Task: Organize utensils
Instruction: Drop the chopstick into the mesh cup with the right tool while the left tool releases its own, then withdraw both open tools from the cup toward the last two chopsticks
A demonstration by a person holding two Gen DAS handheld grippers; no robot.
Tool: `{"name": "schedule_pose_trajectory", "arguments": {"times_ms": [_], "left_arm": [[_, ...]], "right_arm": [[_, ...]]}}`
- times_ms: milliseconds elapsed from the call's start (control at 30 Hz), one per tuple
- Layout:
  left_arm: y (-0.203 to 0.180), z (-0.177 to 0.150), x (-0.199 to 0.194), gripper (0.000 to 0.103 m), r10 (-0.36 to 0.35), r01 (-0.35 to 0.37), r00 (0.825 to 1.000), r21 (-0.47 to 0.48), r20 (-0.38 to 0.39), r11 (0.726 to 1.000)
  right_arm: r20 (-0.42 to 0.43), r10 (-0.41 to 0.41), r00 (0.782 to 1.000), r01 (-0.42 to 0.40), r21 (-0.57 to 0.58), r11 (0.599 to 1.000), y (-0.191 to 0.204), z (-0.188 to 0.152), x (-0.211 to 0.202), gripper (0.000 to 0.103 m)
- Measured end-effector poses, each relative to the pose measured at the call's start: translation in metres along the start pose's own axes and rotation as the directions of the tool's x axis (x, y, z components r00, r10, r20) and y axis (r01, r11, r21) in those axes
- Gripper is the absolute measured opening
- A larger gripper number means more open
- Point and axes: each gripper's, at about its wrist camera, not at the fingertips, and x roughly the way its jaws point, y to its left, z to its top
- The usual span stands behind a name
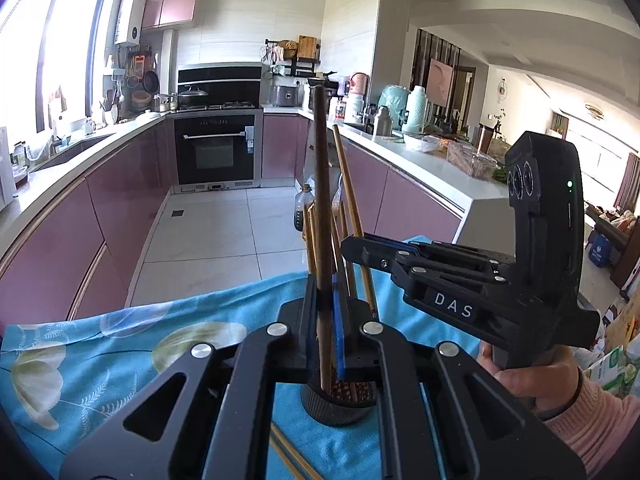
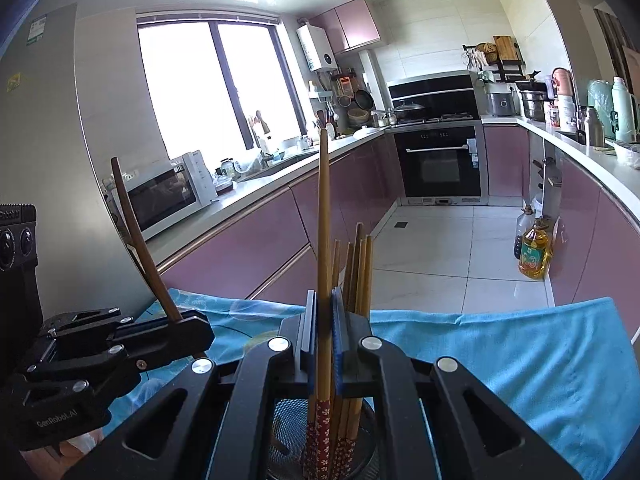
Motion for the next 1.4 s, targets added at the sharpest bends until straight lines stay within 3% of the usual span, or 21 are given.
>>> {"name": "schedule_pose_trajectory", "arguments": {"times_ms": [367, 667, 767, 933, 1167, 1233, 1400], "left_arm": [[0.011, -0.023, 0.032, 0.007, -0.026, 0.025, 0.992, -0.01, -0.12, 1.0], [0.023, -0.027, 0.05, 0.009, -0.012, 0.009, 0.989, -0.024, -0.149, 1.0], [0.027, -0.03, 0.048, 0.01, -0.009, 0.004, 0.988, -0.035, -0.153, 0.999], [0.031, -0.037, 0.038, 0.011, 0.003, -0.009, 0.991, -0.047, -0.136, 0.999], [0.04, -0.053, 0.006, 0.026, 0.047, -0.052, 0.996, -0.063, -0.082, 0.997], [0.042, -0.059, -0.008, 0.037, 0.064, -0.069, 0.996, -0.065, -0.064, 0.995], [0.055, -0.083, -0.034, 0.051, 0.096, -0.101, 0.994, -0.1, -0.052, 0.99]], "right_arm": [[-0.104, -0.025, 0.994, 0.026, 0.009, 1.0, -0.005, -0.021, 0.009, 0.007], [-0.123, -0.046, 0.991, 0.049, 0.021, 0.999, -0.009, -0.027, 0.008, 0.01], [-0.12, -0.05, 0.991, 0.053, 0.02, 0.998, -0.01, -0.028, 0.006, 0.019], [-0.127, -0.051, 0.991, 0.054, 0.017, 0.998, -0.01, -0.029, 0.005, 0.019], [-0.095, -0.029, 0.995, 0.031, 0.01, 0.999, -0.002, -0.033, -0.017, 0.022], [-0.065, -0.023, 0.998, 0.022, -0.006, 1.0, 0.005, -0.036, -0.03, 0.03], [-0.068, 0.034, 0.997, -0.04, -0.094, 0.995, 0.037, -0.059, -0.056, 0.044]]}}
